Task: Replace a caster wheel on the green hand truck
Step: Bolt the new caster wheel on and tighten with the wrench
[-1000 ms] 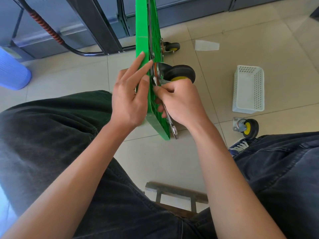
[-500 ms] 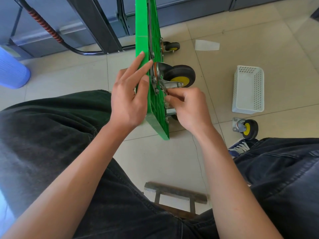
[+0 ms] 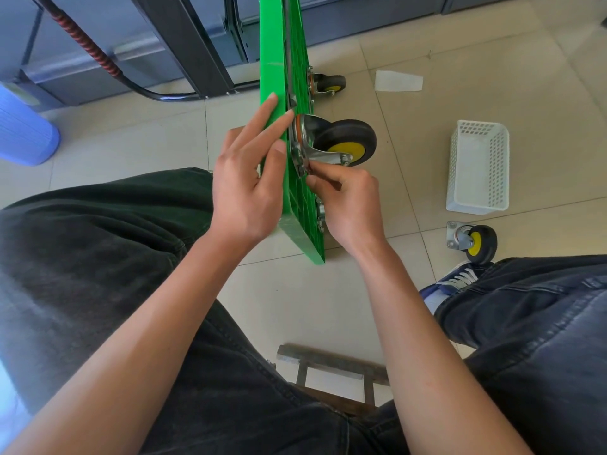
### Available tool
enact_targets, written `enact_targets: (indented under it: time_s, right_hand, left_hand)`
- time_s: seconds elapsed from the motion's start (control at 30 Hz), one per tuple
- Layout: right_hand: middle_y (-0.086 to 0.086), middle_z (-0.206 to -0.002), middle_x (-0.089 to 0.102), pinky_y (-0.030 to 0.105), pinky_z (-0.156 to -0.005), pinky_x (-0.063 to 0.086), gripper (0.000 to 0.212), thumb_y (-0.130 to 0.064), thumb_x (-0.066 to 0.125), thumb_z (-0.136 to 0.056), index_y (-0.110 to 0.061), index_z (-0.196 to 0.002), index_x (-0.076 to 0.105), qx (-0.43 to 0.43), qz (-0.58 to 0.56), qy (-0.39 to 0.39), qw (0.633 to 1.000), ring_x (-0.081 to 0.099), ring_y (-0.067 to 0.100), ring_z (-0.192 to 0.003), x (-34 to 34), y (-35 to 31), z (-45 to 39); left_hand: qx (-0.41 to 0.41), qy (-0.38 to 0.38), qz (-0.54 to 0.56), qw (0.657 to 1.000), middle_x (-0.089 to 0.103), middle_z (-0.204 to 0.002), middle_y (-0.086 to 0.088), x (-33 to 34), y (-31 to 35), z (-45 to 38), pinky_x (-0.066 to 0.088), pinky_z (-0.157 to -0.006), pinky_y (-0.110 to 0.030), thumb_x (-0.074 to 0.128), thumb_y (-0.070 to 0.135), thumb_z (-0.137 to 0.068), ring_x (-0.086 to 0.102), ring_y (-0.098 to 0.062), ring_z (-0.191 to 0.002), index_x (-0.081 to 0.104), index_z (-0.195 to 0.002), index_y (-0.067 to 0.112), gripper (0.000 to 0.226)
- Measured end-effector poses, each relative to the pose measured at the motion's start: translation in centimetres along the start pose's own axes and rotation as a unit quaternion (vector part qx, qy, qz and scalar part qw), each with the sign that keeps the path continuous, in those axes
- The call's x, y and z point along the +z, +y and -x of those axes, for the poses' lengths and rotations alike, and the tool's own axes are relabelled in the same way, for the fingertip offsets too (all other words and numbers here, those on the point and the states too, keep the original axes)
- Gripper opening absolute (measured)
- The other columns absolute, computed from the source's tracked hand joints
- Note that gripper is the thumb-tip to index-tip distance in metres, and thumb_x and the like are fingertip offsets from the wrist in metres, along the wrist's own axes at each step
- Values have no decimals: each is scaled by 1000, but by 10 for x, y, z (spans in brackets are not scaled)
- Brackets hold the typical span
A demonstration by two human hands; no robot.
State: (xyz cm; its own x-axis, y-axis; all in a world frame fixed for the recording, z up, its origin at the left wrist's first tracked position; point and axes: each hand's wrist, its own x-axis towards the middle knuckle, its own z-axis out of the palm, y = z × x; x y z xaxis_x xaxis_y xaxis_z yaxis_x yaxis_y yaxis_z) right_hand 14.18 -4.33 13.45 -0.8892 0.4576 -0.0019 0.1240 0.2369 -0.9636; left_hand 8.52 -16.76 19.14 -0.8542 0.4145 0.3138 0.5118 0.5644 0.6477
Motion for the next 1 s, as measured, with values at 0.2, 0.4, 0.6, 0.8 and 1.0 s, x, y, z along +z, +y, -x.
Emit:
enact_targets:
  time_s: [0.2, 0.4, 0.6, 0.8, 1.0]
  right_hand:
    - [-5, -117, 76, 35, -99, 56, 29, -11, 68, -96, -14, -124, 74, 18, -31, 0, 999, 70, 6, -109, 4, -3, 1]
    - [-6, -114, 77, 33, -95, 57, 27, -14, 68, -97, -15, -122, 75, 18, -26, 0, 999, 70, 4, -104, 4, -3, 0]
    - [-5, -96, 79, 41, -80, 60, 20, -21, 65, -97, -16, -110, 80, -13, 47, -18, 999, 72, 15, -89, 1, -11, 1]
    - [16, -71, 70, 35, -49, 54, 32, -24, 65, -99, -3, -76, 74, 71, -2, -64, 995, 66, 22, -55, -13, -35, -4]
    - [6, -69, 70, 24, -46, 49, 26, -22, 65, -100, -7, -81, 75, 121, -54, -104, 986, 63, 15, -50, -21, -43, -5]
  left_hand:
    - [1, 1, 7, 1000, 48, -153, -3, 0, 1, 0, 34, -96, -6, 41, 17, -104, 49, -11, -124, 62, -138, 15, 39]
    - [-2, 1, 8, 1000, 48, -153, -2, 0, 0, 0, 34, -96, -6, 42, 17, -104, 49, -12, -125, 62, -138, 14, 39]
    - [-2, 4, 10, 1000, 49, -153, -3, 0, 2, 0, 33, -95, -4, 42, 16, -104, 49, -12, -122, 63, -137, 15, 39]
    - [-4, 3, 11, 1000, 48, -153, -2, 0, 1, 0, 33, -97, -5, 42, 16, -104, 47, -10, -125, 62, -137, 15, 39]
    - [-3, 3, 12, 1000, 49, -153, -2, 1, 1, 0, 33, -96, -5, 42, 17, -104, 48, -12, -126, 62, -137, 15, 39]
